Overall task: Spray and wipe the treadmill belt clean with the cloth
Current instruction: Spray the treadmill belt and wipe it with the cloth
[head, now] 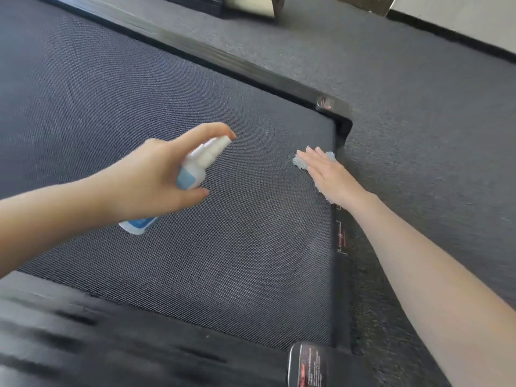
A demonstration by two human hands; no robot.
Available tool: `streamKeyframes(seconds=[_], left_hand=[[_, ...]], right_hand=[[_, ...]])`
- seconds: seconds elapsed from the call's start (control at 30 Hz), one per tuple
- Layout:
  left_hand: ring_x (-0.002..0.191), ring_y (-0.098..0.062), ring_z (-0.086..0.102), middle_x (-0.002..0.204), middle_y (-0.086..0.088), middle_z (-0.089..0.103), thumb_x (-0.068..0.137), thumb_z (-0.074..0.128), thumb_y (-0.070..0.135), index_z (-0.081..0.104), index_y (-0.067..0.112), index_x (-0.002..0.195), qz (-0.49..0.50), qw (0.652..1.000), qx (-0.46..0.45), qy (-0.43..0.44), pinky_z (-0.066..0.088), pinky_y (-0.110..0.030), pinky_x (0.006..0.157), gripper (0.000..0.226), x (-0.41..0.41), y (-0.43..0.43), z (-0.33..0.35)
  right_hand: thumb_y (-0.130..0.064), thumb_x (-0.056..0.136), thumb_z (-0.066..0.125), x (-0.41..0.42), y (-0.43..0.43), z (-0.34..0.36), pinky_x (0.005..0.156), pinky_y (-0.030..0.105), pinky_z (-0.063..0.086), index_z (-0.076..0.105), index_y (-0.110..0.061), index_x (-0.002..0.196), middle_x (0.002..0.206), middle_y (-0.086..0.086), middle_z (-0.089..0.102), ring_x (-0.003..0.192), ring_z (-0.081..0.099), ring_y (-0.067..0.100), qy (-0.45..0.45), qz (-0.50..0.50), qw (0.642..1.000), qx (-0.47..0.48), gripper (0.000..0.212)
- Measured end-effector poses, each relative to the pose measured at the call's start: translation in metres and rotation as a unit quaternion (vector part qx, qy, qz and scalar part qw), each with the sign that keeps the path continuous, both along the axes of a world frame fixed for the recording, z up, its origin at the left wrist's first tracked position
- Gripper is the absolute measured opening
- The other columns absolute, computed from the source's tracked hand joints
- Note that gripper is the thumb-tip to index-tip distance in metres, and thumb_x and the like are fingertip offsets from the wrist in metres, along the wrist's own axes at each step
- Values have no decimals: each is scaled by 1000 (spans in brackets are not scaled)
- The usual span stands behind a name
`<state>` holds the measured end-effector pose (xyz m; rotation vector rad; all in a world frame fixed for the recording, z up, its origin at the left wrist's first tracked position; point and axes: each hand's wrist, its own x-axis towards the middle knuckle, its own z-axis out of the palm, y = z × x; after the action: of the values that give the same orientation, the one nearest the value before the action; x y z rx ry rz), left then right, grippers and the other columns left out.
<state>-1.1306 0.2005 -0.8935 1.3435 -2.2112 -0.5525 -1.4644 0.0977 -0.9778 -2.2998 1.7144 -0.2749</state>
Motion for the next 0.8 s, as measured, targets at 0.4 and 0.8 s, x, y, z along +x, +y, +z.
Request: streamKeyframes(seconds=[0.4,0.8], left_hand=[[51,-10,43,56,17,44,69,67,5,32,37,125,27,996,-77,-31,40,-31,60,73,-47,16,-20],[52,-14,44,52,12,44,75,65,12,40,33,133,119,992,-40,-28,33,-29,64,66,-41,7,-10]], right_hand=[[-19,103,28,2,0,1,118,44,8,26,-26,148,157,2,16,146,5,19,36,14,999,3,45],[-21,104,27,6,5,2,119,41,4,25,-29,148,158,0,13,146,2,17,28,-6,999,18,45]])
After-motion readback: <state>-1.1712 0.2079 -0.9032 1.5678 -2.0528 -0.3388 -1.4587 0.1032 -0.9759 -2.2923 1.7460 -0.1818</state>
